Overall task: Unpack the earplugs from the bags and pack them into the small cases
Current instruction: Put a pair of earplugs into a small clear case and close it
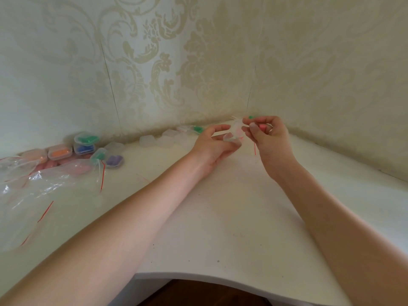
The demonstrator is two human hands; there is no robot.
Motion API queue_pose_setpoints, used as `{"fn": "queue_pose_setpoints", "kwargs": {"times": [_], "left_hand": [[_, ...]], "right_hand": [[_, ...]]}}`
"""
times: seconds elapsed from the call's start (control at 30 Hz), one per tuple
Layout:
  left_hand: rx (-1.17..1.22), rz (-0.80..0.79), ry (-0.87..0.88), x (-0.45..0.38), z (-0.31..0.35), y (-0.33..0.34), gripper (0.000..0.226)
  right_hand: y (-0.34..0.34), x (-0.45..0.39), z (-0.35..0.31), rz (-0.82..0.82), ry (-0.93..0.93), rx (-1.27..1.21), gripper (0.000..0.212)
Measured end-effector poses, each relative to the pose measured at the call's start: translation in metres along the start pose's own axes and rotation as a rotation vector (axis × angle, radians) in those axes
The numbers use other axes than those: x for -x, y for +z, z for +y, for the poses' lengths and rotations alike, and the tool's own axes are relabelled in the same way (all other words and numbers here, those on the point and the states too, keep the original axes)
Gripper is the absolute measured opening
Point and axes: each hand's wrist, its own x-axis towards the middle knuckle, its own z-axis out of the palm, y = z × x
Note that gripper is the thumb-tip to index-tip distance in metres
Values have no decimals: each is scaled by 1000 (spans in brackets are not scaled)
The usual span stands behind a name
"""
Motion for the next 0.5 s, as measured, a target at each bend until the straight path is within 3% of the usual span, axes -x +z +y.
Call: {"fn": "queue_pose_setpoints", "kwargs": {"times": [0.13,0.4,0.5], "left_hand": [[-75,-23,-24,-1,-2,1,54],[-116,-104,-77,0,-3,2,49],[-63,-138,-118,0,-1,2,45]], "right_hand": [[0,0,-2,-56,-22,48,15],[0,5,-7,-226,-175,545,15],[1,6,-5,-241,-200,603,10]]}}
